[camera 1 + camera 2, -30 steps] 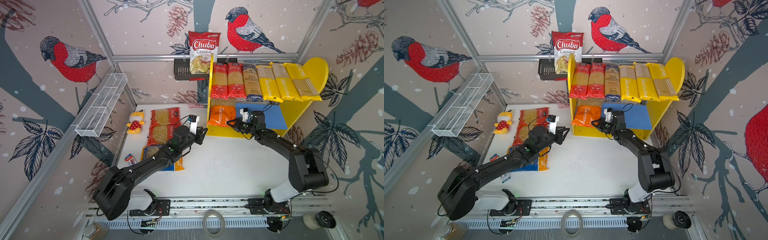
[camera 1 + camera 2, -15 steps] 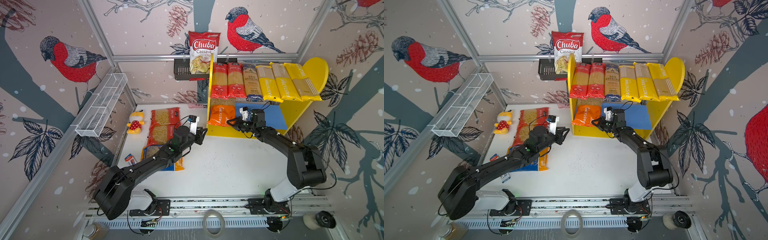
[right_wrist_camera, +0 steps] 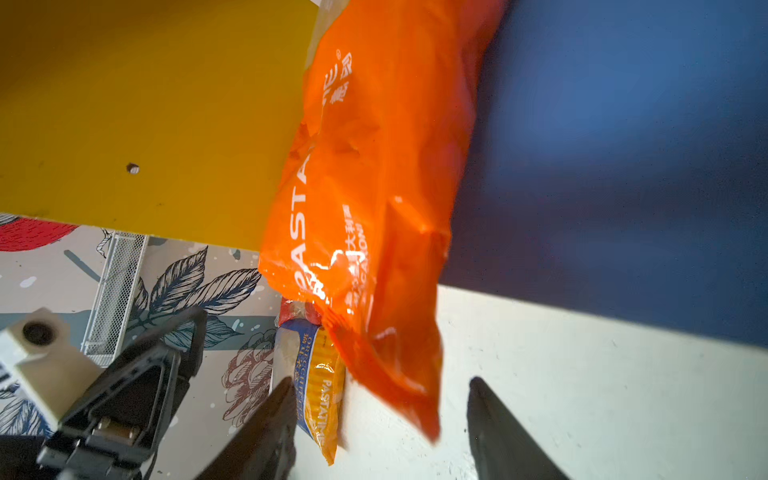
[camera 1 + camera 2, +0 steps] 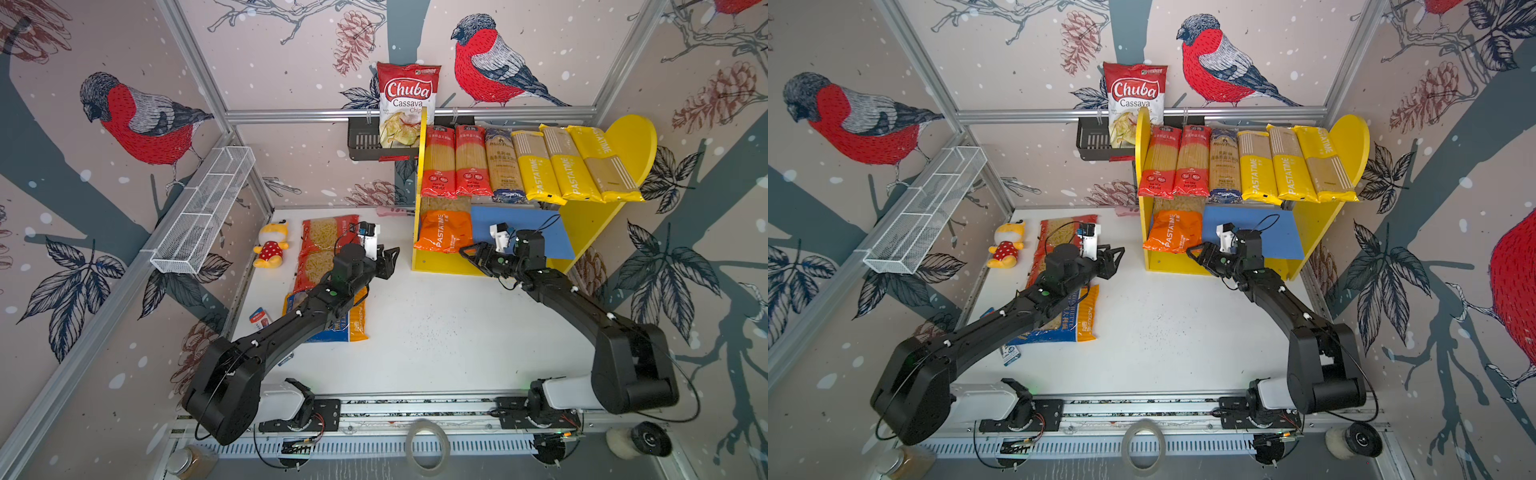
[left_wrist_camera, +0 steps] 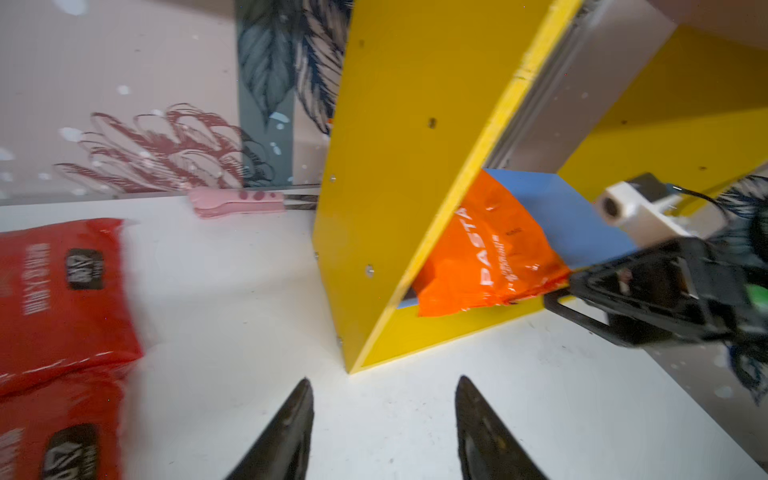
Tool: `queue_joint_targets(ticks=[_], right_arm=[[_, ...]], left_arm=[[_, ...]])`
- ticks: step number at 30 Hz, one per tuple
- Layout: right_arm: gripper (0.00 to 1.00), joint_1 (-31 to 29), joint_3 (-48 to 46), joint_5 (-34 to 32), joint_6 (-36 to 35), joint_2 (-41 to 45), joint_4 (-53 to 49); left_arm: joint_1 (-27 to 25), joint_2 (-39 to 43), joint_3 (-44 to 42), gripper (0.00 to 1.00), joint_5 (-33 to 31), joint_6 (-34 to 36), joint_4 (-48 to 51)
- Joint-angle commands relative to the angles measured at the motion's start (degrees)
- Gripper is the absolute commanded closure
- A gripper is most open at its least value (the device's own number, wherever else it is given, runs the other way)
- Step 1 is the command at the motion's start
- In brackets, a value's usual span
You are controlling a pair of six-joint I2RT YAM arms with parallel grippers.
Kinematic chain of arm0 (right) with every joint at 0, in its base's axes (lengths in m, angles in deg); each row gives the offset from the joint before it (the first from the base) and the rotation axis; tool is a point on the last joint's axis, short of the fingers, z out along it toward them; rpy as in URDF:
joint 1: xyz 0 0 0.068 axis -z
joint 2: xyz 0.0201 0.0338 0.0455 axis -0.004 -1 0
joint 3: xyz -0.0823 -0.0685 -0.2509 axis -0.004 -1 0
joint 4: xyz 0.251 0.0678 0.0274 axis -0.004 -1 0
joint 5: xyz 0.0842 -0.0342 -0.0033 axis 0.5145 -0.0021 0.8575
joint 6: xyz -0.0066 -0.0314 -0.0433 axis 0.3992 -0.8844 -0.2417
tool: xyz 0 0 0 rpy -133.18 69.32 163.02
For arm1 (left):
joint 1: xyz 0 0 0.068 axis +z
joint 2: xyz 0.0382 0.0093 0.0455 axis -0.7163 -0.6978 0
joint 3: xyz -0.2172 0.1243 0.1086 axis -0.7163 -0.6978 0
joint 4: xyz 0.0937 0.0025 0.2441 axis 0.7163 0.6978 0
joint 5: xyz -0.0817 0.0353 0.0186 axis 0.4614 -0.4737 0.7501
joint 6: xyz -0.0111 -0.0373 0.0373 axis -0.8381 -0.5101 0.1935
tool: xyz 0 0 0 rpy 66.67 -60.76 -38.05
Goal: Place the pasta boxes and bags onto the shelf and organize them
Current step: 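Withdraw both grippers from the shelf and lower them toward the red fusilli bags, then grasp a red fusilli bag with the left gripper and drag it toward the right gripper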
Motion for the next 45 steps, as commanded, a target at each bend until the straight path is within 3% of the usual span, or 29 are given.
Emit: queue_joint_targets(ticks=[1, 5, 7, 11, 16, 22, 26, 30, 38, 45], right_arm=[[0.35, -0.32, -5.41, -2.14, 4.06, 4.71, 1.86], [0.35, -3.36, -14.11, -8.34, 10.13, 9.81, 7.08], [0.35, -6.35, -15.54, -12.71, 10.75, 9.94, 6.51], [0.35, -12.96, -14.65, -18.33, 10.8, 7.02, 5.65], [0.35, -17.93, -12.67, -19.65, 11.59, 1.58, 7.44], [0.35, -19.7, -11.48, -19.31, 12.33, -1.47, 9.38], [0.35, -19.61, -11.31, -19.67, 12.44, -2.05, 9.73], [0.35, -19.61, -10.79, -19.48, 12.51, -2.69, 9.55], [0.35, -19.62, -9.74, -19.25, 13.07, -3.89, 9.46], [0.36, -19.77, -9.37, -19.12, 12.83, -4.57, 9.33]], left_arm=[[2.82, -0.44, 1.64, 0.41, -5.25, -1.99, 6.51], [7.5, -5.2, 3.22, 0.4, -14.76, -7.74, 17.37], [8.19, -9.09, 3.71, 0.4, -18.31, -6.64, 19.8], [8.11, -18.33, 10.33, 0.41, -20.38, -5.74, 29.96], [7.3, -23.46, 12.75, 0.41, -21.22, -5.0, 30.91], [7.3, -28.44, 17.28, 0.41, -25.77, -3.75, 37.55], [7.3, -31.0, 17.08, 0.43, -23.33, -3.8, 37.51], [7.3, -32.51, 16.64, 0.51, -21.82, -3.97, 37.35], [7.3, -29.19, 16.66, 0.82, -20.2, -3.73, 37.13], [7.3, -22.02, 15.62, 0.95, -14.42, -3.71, 36.21]])
